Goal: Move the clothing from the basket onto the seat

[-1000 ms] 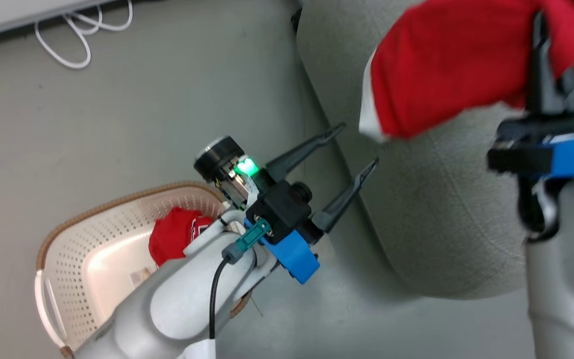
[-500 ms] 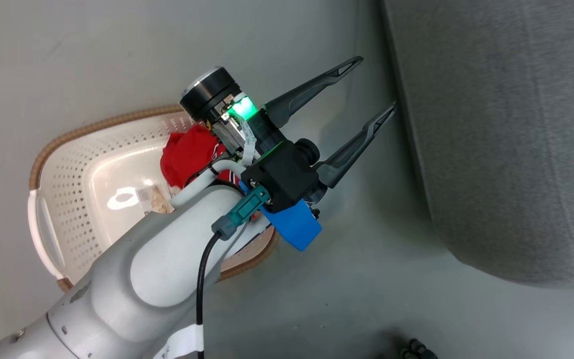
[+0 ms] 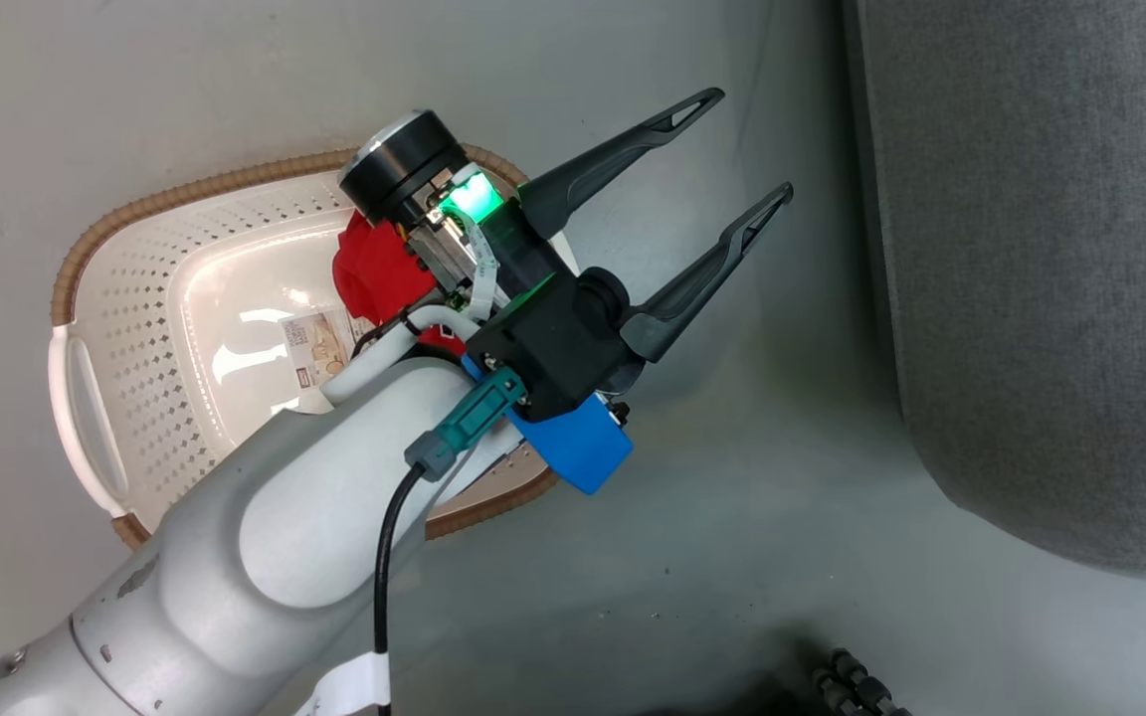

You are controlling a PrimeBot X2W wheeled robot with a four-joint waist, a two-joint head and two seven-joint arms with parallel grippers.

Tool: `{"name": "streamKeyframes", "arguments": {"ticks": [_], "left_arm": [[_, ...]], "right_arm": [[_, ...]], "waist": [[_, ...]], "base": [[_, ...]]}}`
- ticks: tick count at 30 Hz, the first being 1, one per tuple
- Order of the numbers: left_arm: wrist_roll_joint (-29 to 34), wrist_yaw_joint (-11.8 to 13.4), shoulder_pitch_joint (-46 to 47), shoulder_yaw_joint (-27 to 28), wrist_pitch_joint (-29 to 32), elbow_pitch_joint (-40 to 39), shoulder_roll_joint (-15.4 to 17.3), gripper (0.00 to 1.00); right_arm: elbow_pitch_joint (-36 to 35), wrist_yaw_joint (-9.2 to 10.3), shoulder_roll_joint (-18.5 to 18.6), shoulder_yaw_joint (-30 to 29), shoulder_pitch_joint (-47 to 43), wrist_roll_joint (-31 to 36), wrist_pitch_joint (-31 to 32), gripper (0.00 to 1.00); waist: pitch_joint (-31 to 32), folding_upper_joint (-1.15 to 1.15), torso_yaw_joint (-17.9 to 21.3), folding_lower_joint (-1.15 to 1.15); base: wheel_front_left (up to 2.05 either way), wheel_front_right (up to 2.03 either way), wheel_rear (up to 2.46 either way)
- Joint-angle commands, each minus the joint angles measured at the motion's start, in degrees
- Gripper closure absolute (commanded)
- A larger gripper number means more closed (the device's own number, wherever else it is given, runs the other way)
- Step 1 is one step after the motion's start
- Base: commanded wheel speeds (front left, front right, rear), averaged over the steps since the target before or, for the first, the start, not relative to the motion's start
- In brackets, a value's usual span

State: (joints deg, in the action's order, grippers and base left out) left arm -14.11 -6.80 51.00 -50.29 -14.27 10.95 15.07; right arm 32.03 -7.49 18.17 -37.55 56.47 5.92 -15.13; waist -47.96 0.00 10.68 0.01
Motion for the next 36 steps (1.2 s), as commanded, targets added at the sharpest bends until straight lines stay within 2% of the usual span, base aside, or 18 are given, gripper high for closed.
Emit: {"name": "streamKeyframes", "arguments": {"ticks": [1, 4, 5, 6, 7, 14, 19, 21, 28, 36], "left_arm": [[-0.2, 0.3, 0.5, 0.3, -0.3, -0.3, 0.5, 0.0], [-0.4, 0.4, 0.3, 0.2, -0.1, -0.1, 0.7, 0.0], [-0.4, 0.5, 0.3, 0.2, -0.1, -0.1, 0.8, 0.0], [-0.4, 0.6, 0.3, 0.2, -0.1, -0.1, 0.8, 0.0], [-0.6, 0.7, 0.2, 0.2, -0.2, -0.1, 0.7, 0.0], [-1.5, 1.3, -1.5, 0.4, -0.6, 1.0, -0.7, 0.0], [-2.6, 1.7, -3.5, 1.1, -0.9, 2.3, -2.0, 0.0], [-3.0, 1.9, -4.5, 2.0, -0.9, 2.2, -2.6, 0.0], [-3.9, 2.7, -10.4, 6.9, -1.0, 1.8, -3.6, 0.0], [-3.4, 3.2, -18.0, 14.3, -1.0, 1.7, -4.4, 0.0]], "right_arm": [[0.0, -0.01, -2.3, -0.9, -1.2, 1.6, 0.0, 1.0], [-0.3, -0.01, -6.2, -2.3, -2.2, 4.2, 0.0, 1.0], [-1.0, -0.01, -7.3, -2.8, -2.3, 5.0, 0.0, 0.94], [-1.7, -0.01, -8.5, -3.2, -2.5, 5.8, 0.0, 0.28], [-2.2, -0.01, -9.7, -3.6, -2.6, 6.6, 0.0, 0.0], [-6.9, -0.01, -14.5, -5.2, -6.1, 11.5, 0.0, 0.0], [-7.5, -0.01, -14.9, -4.6, -12.1, 10.4, 0.0, 0.0], [-7.5, 0.0, -13.3, -3.6, -15.4, 8.4, 0.0, 0.0], [-14.7, -0.01, -11.2, 6.1, -29.1, 0.3, 0.0, 0.0], [-20.7, -0.01, -9.6, 18.5, -36.3, -4.8, 0.0, 0.0]], "waist": [[0.1, 0.0, 0.3, -0.01], [0.4, 0.0, 0.6, -0.01], [0.6, 0.0, 0.6, -0.01], [0.8, 0.0, 0.6, -0.01], [1.1, 0.0, 0.6, -0.01], [5.7, 0.0, 0.1, -0.01], [10.9, 0.0, 0.0, -0.01], [13.2, 0.0, -0.1, -0.01], [21.2, 0.0, -0.3, -0.01], [29.0, 0.0, -2.0, -0.01]], "base": [[0.0, 0.0, 0.0], [0.0, 0.0, 0.0], [0.0, 0.0, 0.0], [0.0, 0.0, 0.0], [0.0, 0.0, 0.0], [0.0, 0.0, 0.0], [0.0, 0.0, 0.0], [0.0, 0.0, 0.0], [0.0, 0.0, 0.0], [0.0, 0.0, 0.0]]}}
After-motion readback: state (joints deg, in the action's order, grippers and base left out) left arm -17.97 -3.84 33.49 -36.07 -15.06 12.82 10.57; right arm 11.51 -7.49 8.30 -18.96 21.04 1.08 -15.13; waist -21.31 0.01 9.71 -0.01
